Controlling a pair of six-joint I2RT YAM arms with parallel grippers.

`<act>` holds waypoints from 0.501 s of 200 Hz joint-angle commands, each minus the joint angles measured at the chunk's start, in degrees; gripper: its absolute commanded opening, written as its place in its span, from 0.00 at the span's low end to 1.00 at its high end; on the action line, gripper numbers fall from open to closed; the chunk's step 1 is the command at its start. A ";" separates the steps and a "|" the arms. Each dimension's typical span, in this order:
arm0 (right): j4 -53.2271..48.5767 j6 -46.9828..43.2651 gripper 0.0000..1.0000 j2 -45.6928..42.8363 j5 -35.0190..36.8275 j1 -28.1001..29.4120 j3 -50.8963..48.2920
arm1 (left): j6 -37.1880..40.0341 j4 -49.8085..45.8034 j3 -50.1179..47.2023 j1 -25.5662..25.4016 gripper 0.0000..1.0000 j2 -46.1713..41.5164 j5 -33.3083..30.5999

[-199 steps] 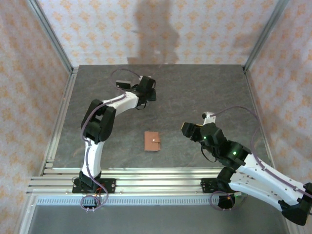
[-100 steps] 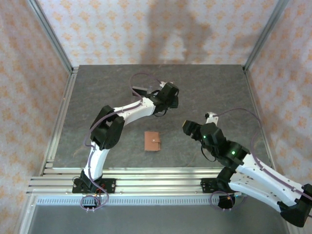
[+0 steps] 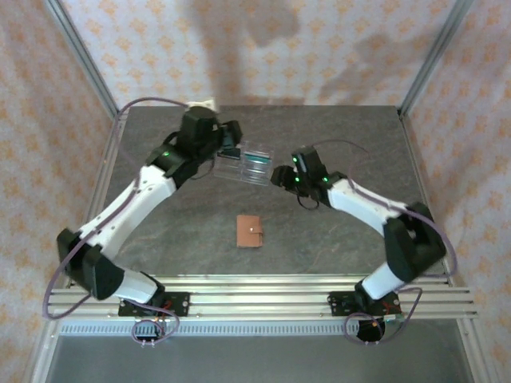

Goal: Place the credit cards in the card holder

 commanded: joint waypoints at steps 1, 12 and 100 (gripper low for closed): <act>-1.39 -5.28 0.52 7.03 0.41 -0.22 6.69 | -0.05 -6.43 -8.49 3.39 0.63 -5.70 2.28; -0.56 -6.91 0.52 9.57 3.24 -0.16 8.35 | -0.37 -7.02 -12.26 5.54 0.68 -9.54 3.98; 1.39 -7.99 0.52 21.01 11.03 1.44 17.51 | 0.37 -11.90 -23.17 10.38 0.73 -17.21 6.69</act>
